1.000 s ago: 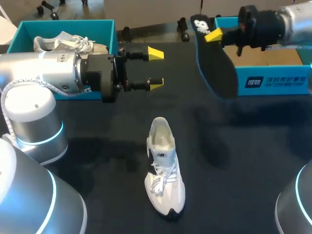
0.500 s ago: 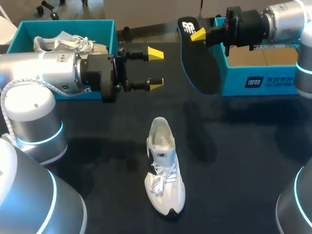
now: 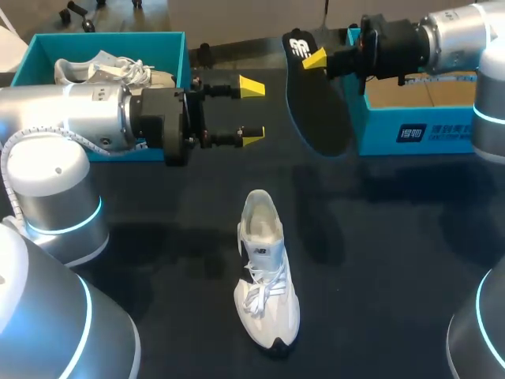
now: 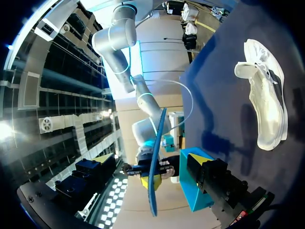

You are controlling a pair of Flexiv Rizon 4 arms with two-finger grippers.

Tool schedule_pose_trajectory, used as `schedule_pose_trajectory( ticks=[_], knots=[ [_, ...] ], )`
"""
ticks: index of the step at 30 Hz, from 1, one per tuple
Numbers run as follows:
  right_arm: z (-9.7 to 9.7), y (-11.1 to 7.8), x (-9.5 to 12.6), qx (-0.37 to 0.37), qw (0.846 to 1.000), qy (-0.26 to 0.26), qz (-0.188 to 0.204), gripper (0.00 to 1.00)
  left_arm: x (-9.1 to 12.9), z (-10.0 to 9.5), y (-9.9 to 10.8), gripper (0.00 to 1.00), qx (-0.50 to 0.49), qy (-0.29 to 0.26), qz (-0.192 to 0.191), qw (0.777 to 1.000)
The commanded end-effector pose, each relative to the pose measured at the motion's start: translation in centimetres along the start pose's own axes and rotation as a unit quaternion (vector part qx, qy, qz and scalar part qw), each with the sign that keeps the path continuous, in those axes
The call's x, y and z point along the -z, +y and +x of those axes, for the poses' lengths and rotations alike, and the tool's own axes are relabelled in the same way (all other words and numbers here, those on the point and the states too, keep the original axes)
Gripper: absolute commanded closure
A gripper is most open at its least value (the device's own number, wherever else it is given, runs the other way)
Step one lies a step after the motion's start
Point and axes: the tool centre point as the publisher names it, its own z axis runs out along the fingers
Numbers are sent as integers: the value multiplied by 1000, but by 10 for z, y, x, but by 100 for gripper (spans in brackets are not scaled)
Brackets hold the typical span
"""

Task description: Take the shoe out of the shoebox, open the shoe tongue, remove and reinsert the insole, then place the shoe into the shoebox

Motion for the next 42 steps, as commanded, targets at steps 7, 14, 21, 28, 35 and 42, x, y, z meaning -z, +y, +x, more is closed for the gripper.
schedule_pose_trajectory(
  ticks=[7, 14, 21, 28, 35, 42],
  knots=[
    [-11, 14, -31, -5, 1000, 13, -26, 100, -8, 1, 3, 0, -7, -3, -12, 1000],
    [-12, 13, -38, -5, 999, 13, -35, 100, -14, 7, 9, 0, -11, 0, -22, 1000],
    [-15, 10, -41, -8, 999, 14, -34, 100, -24, 14, 20, 0, -11, 1, -33, 999],
    [-17, 6, -42, -11, 999, 17, -37, 100, -30, 17, 24, 6, -14, 3, -36, 999],
    [-19, 4, -41, -12, 999, 16, -40, 100, -29, 15, 27, 45, -17, 1, -36, 999],
    [-19, 1, -41, -13, 999, 15, -42, 100, -29, 19, 29, 53, -17, 9, -38, 999]
  ],
)
